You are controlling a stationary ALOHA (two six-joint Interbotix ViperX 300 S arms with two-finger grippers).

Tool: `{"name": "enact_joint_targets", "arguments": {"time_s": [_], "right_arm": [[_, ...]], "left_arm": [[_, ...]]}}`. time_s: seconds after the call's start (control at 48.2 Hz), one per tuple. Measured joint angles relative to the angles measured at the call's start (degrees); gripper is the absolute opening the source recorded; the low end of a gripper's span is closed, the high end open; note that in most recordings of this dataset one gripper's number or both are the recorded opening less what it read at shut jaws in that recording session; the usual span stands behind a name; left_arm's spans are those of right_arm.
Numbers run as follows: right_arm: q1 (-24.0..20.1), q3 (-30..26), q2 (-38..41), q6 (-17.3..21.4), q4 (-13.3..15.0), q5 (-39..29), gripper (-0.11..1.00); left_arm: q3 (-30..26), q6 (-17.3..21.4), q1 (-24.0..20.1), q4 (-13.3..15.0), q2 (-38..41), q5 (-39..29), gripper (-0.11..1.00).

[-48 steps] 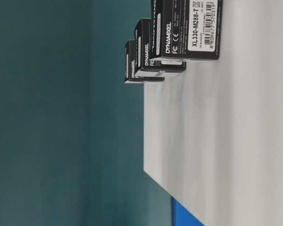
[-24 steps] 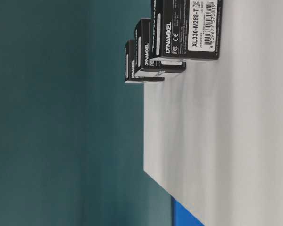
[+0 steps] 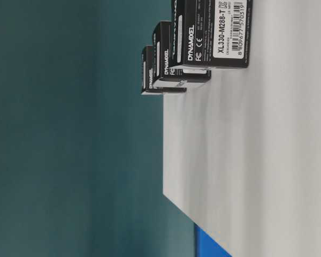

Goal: Place the box from the white plastic tray onto the white base.
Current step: 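Close the right gripper on the box and lift it from the tray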

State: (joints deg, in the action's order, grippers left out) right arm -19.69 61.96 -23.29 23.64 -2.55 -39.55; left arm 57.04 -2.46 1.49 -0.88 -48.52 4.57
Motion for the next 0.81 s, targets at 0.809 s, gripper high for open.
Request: {"name": "enact_joint_targets", "arguments": {"time_s": [0.809], "right_arm": [[0.8, -22.1, -4.8, 0.3, -4.4, -22.1, 0.58]], "left_arm": [[-0.3, -0.1, -0.1, 0.1, 0.5, 0.4, -0.07]]}}
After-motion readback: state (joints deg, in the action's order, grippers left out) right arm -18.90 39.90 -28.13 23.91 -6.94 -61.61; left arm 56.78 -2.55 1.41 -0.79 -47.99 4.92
